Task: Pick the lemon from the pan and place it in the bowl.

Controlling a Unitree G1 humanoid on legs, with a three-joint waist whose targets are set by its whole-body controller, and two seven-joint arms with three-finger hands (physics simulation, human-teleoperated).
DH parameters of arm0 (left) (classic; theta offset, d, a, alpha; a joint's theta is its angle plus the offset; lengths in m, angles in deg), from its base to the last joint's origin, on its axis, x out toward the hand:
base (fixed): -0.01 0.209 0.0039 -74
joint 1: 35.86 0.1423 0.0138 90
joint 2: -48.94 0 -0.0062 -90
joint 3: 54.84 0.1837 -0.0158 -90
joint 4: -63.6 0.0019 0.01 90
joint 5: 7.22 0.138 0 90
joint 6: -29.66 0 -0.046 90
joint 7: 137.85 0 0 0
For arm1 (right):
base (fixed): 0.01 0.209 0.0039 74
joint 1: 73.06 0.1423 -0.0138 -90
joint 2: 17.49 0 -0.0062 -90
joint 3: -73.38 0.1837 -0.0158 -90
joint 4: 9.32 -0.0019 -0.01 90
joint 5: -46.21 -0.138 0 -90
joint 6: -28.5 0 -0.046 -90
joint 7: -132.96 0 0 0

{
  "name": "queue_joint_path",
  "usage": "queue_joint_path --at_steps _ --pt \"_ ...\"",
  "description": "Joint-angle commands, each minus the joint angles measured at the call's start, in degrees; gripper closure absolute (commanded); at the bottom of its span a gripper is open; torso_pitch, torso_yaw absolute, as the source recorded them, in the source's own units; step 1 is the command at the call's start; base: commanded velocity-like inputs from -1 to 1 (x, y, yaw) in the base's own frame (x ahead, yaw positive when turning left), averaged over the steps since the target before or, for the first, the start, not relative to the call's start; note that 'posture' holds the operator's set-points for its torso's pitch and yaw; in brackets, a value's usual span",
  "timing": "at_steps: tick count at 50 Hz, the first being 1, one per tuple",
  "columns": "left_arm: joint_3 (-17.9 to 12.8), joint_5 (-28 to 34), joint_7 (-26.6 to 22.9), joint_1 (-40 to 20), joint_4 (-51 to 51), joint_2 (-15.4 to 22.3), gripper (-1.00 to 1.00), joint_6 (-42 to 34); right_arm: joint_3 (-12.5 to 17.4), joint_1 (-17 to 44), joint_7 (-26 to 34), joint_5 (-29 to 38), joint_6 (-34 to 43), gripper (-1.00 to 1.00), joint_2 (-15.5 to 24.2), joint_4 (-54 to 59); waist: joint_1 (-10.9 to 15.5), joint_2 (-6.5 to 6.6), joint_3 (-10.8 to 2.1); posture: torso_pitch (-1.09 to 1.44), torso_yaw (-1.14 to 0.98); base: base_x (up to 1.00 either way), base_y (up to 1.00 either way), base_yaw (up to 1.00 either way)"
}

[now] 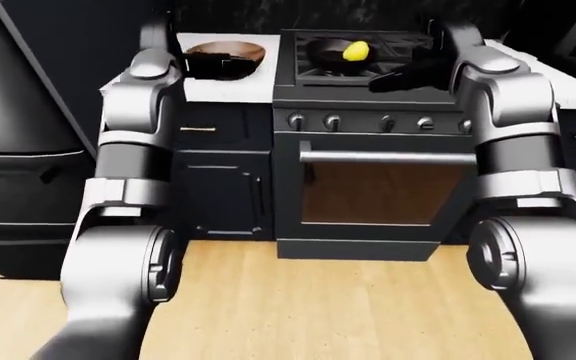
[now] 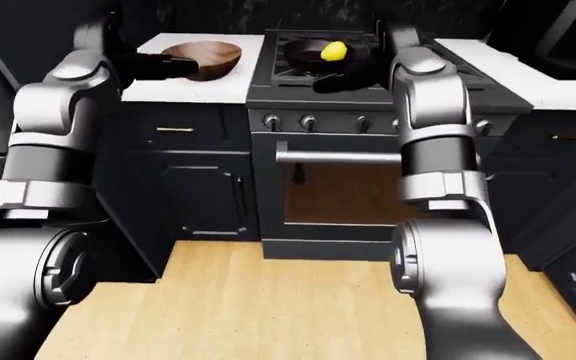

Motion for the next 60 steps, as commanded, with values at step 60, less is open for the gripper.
queue_joint_path --at_steps 60 --pt "0.26 2.17 -1.38 -3.34 -2.45 0.87 -1.0 0.85 -0.35 4.63 1.13 2.07 -1.0 -1.0 -0.14 0.95 -0.36 -0.18 -3.56 0.0 0.0 0.13 0.0 0.0"
